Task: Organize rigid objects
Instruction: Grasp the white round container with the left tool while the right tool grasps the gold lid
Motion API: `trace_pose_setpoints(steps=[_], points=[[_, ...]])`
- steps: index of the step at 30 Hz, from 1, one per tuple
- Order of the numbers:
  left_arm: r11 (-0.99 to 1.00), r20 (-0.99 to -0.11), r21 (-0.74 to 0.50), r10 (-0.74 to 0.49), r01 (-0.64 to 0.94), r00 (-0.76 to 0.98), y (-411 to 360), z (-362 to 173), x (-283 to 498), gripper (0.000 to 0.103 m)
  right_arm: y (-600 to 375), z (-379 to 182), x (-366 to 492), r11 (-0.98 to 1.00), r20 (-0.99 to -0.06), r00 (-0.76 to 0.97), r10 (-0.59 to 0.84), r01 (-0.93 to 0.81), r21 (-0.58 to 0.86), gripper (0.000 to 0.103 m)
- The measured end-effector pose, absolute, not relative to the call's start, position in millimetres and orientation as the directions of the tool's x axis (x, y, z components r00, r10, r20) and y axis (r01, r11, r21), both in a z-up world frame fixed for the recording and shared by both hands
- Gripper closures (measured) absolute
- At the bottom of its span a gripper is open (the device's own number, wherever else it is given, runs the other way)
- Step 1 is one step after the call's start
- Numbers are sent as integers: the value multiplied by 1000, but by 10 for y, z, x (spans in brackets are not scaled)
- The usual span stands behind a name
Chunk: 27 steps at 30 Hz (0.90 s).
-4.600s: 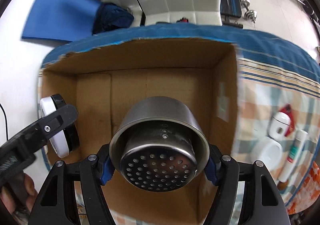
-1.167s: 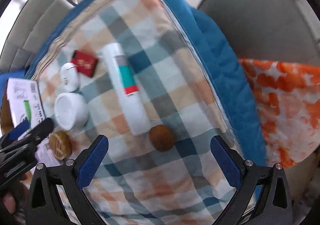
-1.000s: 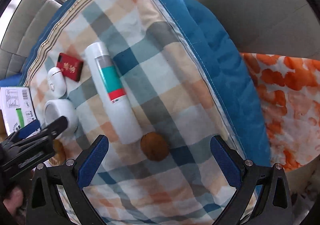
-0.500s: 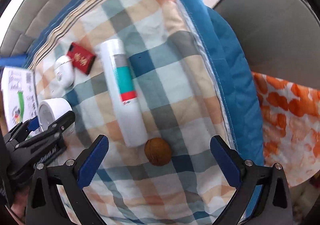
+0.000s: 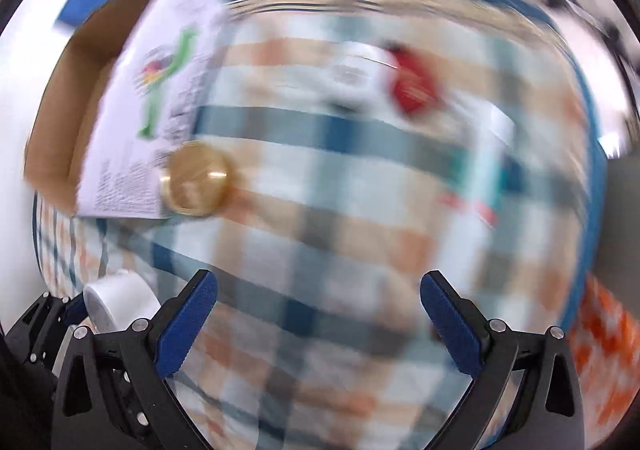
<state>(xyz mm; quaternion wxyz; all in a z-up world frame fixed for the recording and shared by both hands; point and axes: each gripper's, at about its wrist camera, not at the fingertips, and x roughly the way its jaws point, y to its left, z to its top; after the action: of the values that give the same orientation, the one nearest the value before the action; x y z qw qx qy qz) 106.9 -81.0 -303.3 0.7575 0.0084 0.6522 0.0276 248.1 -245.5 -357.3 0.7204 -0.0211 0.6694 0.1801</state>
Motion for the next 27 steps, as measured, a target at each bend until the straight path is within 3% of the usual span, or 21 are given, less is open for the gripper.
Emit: trace_pose_setpoints(steps=[5,12,15,17,19,21,22,27], points=[[968,-981,80,119,-237,154,-369,-3231,935,37,-1786,-3795,2525,846,-988,37,153,-521,112,6],[914,-987,46,105,-402,125,-100,-3456,848,37,-1318,-3998,2672,765,-986,24,167,-634,114,7],[903,-991,30,84,-428,108,-29,-3509,848,37,-1154,-4099,2735,747,-986,17,167,-655,115,7],[903,-991,30,81,-429,102,-12,-3522,852,37,-1020,-4229,2733,739,-988,16,155,-665,105,16],[905,-992,29,79,-424,102,-16,-3529,845,37,-955,-4255,2718,731,-989,42,142,-678,77,17],[911,-991,35,84,-412,101,-76,-3596,927,37,-944,-4236,2684,728,-988,54,146,-682,71,24],[912,-991,35,84,-409,103,-86,-3600,951,37,-944,-4222,2671,731,-988,62,143,-679,64,35],[924,-991,46,89,-380,97,-136,-3582,1066,37,-1204,-4211,2586,762,-993,43,112,-645,58,36]])
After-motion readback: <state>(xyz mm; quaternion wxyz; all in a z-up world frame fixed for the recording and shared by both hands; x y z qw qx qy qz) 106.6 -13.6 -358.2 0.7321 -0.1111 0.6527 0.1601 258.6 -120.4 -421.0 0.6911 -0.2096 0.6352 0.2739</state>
